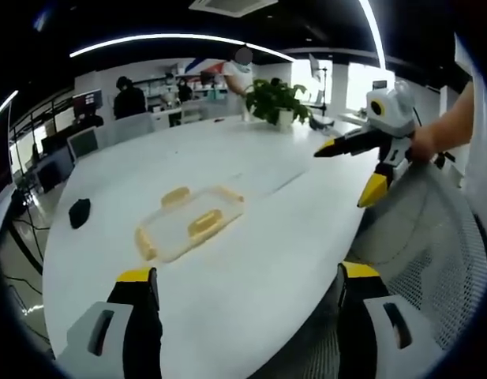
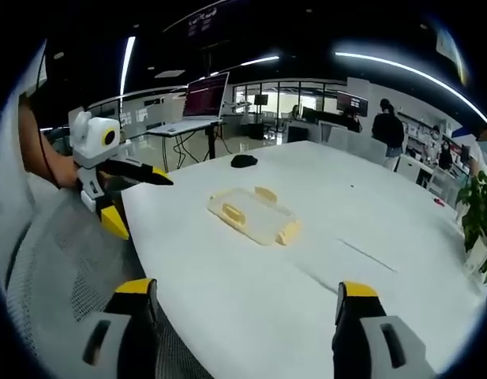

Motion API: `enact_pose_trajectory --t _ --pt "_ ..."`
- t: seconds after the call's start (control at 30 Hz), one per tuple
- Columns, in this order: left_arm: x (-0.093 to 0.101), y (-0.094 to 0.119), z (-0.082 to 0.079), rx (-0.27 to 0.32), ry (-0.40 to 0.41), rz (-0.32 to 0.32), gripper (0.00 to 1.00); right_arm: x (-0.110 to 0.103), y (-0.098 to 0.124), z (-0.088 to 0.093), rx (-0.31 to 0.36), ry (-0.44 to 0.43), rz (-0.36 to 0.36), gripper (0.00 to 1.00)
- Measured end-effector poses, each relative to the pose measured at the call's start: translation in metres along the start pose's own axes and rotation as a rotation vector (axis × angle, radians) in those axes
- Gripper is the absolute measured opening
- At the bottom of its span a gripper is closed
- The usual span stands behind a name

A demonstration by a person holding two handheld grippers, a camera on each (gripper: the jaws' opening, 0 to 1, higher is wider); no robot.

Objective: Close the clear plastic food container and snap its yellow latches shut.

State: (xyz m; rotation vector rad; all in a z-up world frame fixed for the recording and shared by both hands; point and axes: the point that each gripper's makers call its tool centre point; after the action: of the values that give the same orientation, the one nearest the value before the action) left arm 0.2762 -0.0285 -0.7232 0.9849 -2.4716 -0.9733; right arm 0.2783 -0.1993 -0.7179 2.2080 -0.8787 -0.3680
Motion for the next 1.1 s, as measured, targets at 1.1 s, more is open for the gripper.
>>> enact_pose_trajectory --t 1.1 --pt "-0.059 -0.006 -0.021 -0.062 -0.13 0.034 0.66 0.025 -0.031 -0.02 -0.156 0.253 -0.103 0.6"
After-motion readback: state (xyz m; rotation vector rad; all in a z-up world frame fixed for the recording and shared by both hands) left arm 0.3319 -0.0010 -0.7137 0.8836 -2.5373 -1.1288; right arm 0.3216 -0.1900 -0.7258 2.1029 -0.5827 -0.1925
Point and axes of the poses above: the point that each gripper's makers call its tool centre point, and the gripper's own axes: y roughly backward along the fingers, x roughly to its right, z roughly out of its underside, and after that the axes turned 12 degrees about -x, right-handed
